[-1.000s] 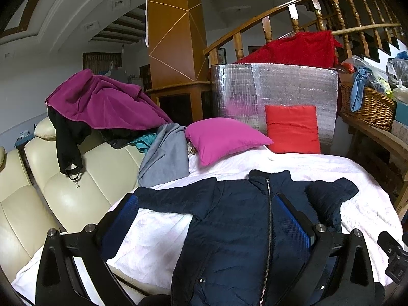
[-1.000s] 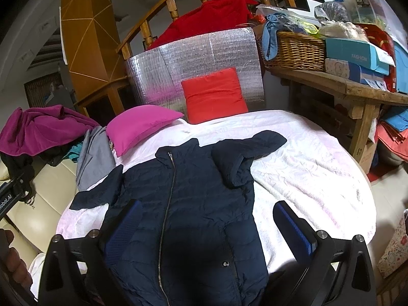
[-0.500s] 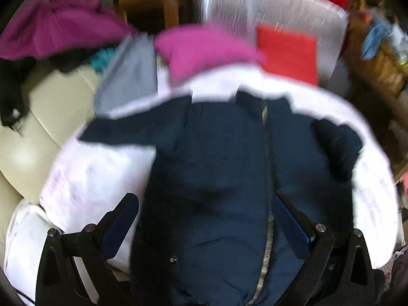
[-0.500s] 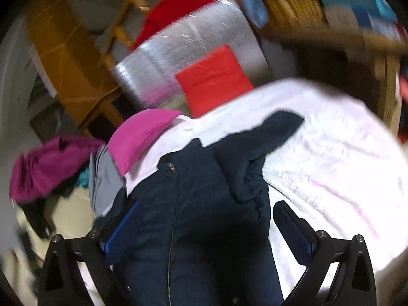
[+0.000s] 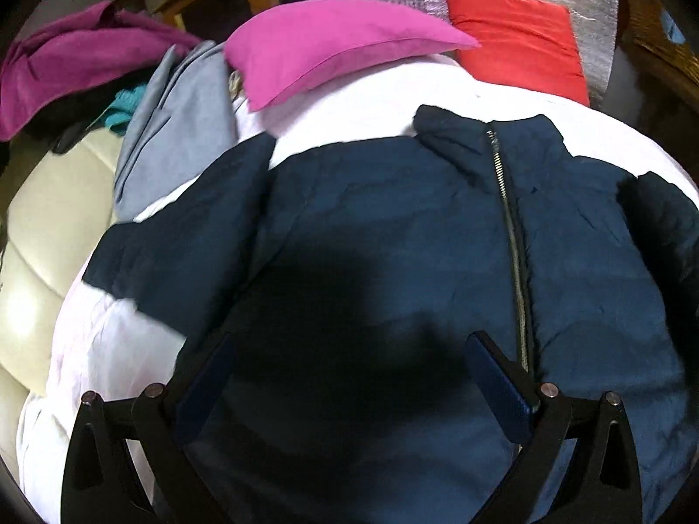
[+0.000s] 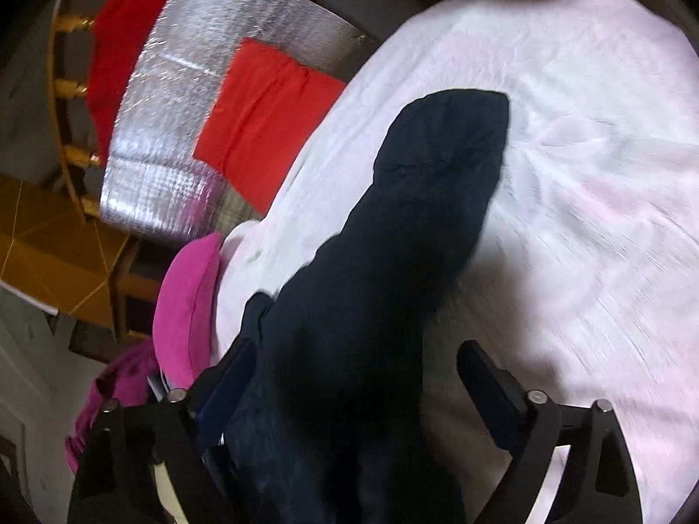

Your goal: Fold large clothes

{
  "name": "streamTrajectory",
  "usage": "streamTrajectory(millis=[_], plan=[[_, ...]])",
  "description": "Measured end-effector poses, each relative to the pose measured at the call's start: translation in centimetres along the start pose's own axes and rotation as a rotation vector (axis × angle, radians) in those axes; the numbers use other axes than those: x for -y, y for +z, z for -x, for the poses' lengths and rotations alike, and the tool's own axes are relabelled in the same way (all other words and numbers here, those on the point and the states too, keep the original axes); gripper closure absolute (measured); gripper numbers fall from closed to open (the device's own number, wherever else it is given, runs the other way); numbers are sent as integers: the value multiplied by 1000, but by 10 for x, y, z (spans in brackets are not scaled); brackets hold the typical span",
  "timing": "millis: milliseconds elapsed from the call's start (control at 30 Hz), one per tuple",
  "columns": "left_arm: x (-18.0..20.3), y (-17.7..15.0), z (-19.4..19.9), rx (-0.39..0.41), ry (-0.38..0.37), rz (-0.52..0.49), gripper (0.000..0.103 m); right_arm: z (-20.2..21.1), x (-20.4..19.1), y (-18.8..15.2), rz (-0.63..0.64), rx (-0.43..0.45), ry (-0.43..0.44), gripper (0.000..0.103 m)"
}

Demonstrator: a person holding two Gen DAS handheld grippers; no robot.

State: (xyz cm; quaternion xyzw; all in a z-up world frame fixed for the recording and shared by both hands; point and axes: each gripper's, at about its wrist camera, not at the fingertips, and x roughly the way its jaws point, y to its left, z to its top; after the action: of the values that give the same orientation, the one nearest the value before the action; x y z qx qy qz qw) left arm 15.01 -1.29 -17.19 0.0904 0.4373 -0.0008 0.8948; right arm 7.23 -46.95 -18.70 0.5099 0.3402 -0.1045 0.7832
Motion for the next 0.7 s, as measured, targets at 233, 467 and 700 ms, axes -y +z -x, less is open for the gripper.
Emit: streamTrajectory(millis=[233,467,700], plan=[[5,1,-21,-25,-48,-26,0,-44,6,24,-53,2,45,53],[-8,9,-19,-22,-55,35,0,-5,-56,-3,242,128,74,75],[-34,11,3,49,30,95,0,-17,-125,-100,452,-80,230,75]])
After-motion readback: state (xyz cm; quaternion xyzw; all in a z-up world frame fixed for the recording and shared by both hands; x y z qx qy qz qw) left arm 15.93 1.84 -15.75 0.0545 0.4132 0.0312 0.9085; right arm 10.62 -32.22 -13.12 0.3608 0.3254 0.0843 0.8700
